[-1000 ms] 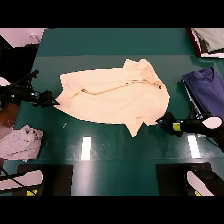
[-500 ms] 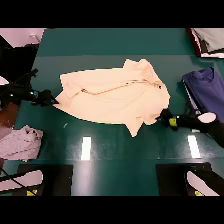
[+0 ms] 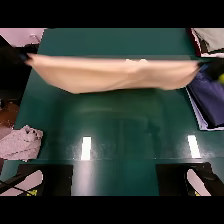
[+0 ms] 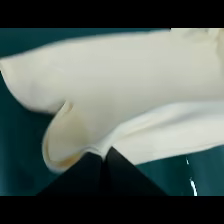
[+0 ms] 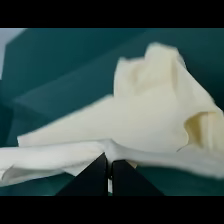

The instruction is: Fold the shirts.

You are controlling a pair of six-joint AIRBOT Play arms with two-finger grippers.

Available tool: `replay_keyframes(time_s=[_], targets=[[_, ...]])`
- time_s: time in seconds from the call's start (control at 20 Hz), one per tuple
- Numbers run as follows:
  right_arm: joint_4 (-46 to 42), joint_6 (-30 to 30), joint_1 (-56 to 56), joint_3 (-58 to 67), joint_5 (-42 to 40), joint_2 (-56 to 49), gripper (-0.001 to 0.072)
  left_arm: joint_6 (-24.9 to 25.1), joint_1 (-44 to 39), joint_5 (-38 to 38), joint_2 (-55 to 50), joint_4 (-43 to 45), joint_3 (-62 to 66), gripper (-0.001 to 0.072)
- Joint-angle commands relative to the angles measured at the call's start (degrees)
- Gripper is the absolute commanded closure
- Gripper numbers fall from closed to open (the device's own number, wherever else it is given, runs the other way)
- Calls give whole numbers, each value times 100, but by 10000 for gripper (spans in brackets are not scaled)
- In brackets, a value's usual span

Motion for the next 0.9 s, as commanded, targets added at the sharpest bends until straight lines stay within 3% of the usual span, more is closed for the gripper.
replay_keyframes(time_s=[0.0,0.25,0.55,0.7,0.85], targets=[[-116,-129,-511,1878,662,105,699,-289,7,256,433,-452,1274,686],[-402,-205,-1088,4148,1436,94,698,-293,7,212,1045,-752,2990,686],[-691,-72,-1628,6229,2223,-525,699,-70,7,734,1982,-721,3110,687],[-632,129,-1676,6282,3082,-1073,700,-236,7,649,1930,-111,2562,687],[-573,179,-1257,5121,3600,-1587,699,-452,7,221,1512,-50,1462,687]])
